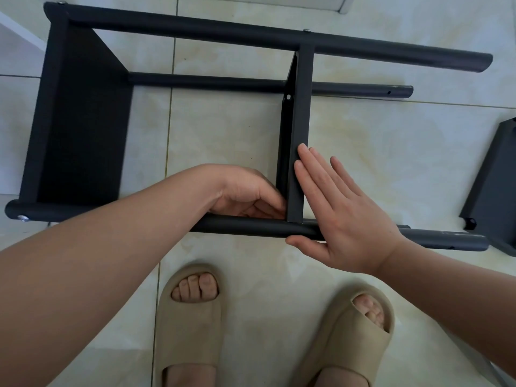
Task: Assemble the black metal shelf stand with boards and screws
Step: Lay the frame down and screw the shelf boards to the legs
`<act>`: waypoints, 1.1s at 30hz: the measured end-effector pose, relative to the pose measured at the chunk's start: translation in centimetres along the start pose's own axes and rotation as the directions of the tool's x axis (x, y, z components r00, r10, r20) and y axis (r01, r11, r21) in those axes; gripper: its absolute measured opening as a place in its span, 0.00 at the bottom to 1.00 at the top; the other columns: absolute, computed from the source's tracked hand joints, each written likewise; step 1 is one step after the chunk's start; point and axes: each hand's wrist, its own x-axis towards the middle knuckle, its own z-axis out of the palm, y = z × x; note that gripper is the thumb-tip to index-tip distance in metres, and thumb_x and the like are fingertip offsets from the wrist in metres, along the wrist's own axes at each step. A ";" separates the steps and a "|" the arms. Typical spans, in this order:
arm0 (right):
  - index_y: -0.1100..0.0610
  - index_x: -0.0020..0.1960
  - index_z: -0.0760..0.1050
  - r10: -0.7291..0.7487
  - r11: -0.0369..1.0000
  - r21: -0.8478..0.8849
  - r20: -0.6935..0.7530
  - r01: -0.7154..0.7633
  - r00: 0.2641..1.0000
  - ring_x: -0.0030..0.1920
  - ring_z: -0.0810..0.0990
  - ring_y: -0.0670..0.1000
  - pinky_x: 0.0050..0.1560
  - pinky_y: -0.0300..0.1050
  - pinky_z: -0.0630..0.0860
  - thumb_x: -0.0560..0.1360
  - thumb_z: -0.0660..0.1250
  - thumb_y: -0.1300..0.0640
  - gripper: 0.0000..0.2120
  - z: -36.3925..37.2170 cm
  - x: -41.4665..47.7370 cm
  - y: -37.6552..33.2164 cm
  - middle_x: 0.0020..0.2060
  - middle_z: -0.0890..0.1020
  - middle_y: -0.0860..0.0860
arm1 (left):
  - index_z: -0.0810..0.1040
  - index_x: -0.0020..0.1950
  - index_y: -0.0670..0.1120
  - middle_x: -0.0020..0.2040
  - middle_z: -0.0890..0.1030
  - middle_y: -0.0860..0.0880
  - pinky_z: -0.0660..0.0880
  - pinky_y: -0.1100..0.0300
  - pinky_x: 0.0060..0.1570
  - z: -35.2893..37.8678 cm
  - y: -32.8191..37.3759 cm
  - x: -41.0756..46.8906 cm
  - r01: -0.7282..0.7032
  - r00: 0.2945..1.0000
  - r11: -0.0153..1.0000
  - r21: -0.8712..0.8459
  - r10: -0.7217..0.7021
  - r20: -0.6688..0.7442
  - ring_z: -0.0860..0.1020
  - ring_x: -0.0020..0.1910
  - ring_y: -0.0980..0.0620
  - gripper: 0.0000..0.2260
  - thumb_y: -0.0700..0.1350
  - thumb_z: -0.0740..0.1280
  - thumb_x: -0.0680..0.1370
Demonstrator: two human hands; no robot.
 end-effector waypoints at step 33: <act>0.69 0.79 0.54 -0.001 1.000 -0.011 -0.007 0.001 1.000 0.81 0.53 0.62 0.78 0.64 0.57 0.80 0.56 0.34 0.44 0.0 0.0 0.0 0.80 0.53 0.64 | 0.81 0.45 0.45 0.35 0.81 0.51 0.73 0.65 0.40 -0.7 2.9 0.9 0.094 0.994 0.963 0.251 -0.103 0.023 0.75 0.36 0.56 0.06 0.37 0.67 0.79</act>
